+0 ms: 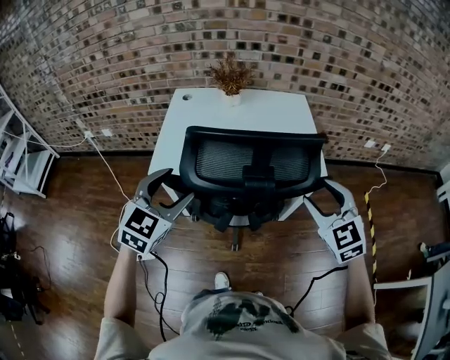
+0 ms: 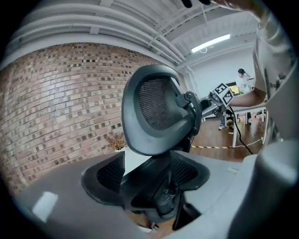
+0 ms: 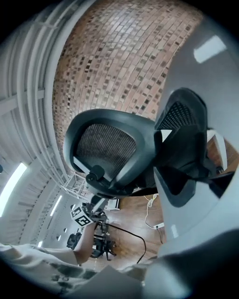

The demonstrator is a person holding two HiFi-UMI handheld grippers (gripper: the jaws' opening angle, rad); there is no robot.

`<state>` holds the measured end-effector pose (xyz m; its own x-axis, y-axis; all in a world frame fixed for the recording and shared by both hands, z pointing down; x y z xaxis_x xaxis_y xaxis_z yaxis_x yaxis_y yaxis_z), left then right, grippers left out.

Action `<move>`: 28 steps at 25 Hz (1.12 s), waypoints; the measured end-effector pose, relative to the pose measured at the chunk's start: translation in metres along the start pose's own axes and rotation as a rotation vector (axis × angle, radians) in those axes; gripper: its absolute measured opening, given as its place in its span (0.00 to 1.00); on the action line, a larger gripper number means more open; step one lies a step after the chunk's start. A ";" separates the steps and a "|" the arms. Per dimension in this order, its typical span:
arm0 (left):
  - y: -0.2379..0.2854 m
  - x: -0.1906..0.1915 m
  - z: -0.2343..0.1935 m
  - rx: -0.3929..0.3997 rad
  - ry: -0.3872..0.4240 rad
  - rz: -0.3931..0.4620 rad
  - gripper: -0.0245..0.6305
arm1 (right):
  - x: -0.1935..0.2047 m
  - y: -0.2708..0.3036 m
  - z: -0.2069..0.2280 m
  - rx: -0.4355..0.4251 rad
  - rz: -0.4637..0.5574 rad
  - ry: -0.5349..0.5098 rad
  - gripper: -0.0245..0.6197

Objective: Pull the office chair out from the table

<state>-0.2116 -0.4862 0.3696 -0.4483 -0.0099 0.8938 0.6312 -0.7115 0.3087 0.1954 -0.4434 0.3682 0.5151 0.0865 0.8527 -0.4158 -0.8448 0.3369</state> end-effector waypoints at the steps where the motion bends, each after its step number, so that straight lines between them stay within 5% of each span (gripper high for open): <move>1: 0.005 0.001 -0.003 0.013 0.021 -0.004 0.50 | 0.001 0.005 0.003 -0.010 -0.014 -0.010 0.41; 9: 0.023 0.002 -0.023 0.109 0.087 -0.020 0.51 | -0.001 0.028 0.022 -0.055 -0.087 -0.111 0.48; 18: 0.036 0.008 -0.022 0.194 0.218 -0.087 0.51 | 0.007 0.050 0.022 -0.211 -0.239 -0.206 0.52; 28: 0.034 0.002 -0.015 0.247 0.316 -0.126 0.38 | 0.006 0.058 0.016 -0.142 -0.276 -0.259 0.47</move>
<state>-0.1999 -0.5213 0.3768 -0.6793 -0.1764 0.7124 0.6749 -0.5314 0.5120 0.1863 -0.5007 0.3861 0.7861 0.1492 0.5998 -0.3255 -0.7251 0.6069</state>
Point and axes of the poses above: the fingertips, and each gripper's own axes: y forward along the fingers, z to its right, x out of its underside, the point moved 10 cm from there along -y, backward along the fingers, and after that the axes turned 4 degrees about y, right-handed, at the moved point
